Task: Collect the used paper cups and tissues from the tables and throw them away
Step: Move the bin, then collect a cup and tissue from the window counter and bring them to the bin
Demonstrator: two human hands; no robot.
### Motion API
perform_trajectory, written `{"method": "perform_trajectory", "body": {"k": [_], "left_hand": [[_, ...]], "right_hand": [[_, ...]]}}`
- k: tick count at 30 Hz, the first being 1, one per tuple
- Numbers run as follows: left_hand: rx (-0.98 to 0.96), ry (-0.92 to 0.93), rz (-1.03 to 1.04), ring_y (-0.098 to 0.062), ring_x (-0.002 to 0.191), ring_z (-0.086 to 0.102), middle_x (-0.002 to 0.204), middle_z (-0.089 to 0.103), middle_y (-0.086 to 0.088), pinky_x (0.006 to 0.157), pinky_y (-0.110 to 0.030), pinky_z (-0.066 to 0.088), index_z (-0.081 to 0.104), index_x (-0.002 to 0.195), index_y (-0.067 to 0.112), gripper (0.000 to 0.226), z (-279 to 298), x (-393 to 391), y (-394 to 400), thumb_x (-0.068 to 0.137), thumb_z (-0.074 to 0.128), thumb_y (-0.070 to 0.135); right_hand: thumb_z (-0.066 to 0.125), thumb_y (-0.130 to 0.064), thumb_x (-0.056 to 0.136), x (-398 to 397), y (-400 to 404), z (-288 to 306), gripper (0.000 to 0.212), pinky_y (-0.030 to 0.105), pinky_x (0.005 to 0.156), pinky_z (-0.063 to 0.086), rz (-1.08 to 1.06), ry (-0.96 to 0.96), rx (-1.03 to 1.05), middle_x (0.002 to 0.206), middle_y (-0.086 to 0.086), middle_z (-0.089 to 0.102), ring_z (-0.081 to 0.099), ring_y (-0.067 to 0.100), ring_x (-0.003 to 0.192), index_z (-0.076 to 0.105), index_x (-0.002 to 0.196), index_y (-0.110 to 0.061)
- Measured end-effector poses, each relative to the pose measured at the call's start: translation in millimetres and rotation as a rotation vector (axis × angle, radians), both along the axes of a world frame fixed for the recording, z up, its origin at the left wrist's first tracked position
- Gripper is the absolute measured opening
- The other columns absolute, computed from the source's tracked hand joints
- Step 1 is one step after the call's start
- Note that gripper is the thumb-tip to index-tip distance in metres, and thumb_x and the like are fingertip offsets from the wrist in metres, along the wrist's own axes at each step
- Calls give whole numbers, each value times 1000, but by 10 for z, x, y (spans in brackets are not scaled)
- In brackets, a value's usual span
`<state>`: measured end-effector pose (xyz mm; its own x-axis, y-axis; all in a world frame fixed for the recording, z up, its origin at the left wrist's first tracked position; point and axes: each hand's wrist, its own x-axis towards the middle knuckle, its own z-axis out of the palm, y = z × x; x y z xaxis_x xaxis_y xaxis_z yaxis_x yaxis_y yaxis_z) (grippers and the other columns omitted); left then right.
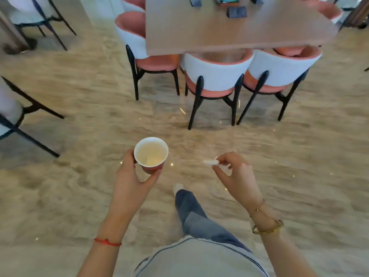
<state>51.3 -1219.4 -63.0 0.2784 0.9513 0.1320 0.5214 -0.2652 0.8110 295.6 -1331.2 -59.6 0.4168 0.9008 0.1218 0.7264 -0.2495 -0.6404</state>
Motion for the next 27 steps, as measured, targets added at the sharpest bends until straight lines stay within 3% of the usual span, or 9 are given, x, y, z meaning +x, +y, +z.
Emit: {"method": "perform_trajectory", "body": {"k": [5,9,12,17,22,24,27], "left_hand": [[30,15,175,10,86,57,93,56,29,64,1,37,45,116,27,60,38,-143,1191,70,83,33],[64,24,297,-4,92,59,100,59,21,64,-2,40,45,116,28,60,211,-268,2159,70,82,38],[76,42,377,-3,91,60,102,61,18,63,-4,40,44,115,28,61,292,-396,2798,69,82,38],[72,30,480,20,86,53,97,55,31,64,1,36,44,114,29,59,270,-631,3817,70,82,38],[85,34,521,5,87,54,96,56,27,64,2,36,44,113,27,58,120,-870,5041,69,81,41],[103,50,522,4,87,53,97,57,19,64,3,36,45,113,25,58,98,-987,5597,69,81,39],[136,52,521,7,89,52,99,57,20,64,3,36,44,118,26,62,145,-1170,6494,70,81,42]], "right_hand": [[70,-20,85,-29,1651,-51,9,10,70,39,185,-14,25,88,-5,62,55,8,81,66,91,-15],[71,-16,83,-71,2991,45,11,16,73,39,297,-49,49,88,0,63,55,13,81,67,92,-11],[72,-14,81,-154,3892,155,11,24,73,44,391,-70,89,86,1,63,53,11,79,66,90,-10],[72,-19,82,-352,5184,193,10,12,71,37,463,-49,86,84,-10,57,48,1,76,65,89,-18],[69,-24,85,-606,6458,4,8,8,70,35,496,-36,46,87,-9,59,49,0,77,65,91,-20],[68,-24,86,-724,7006,-34,7,7,70,35,503,-17,47,87,-8,59,50,0,78,65,90,-19],[69,-22,85,-919,7898,-2,7,11,70,36,498,-7,72,86,-8,58,49,1,77,64,89,-18]]}}
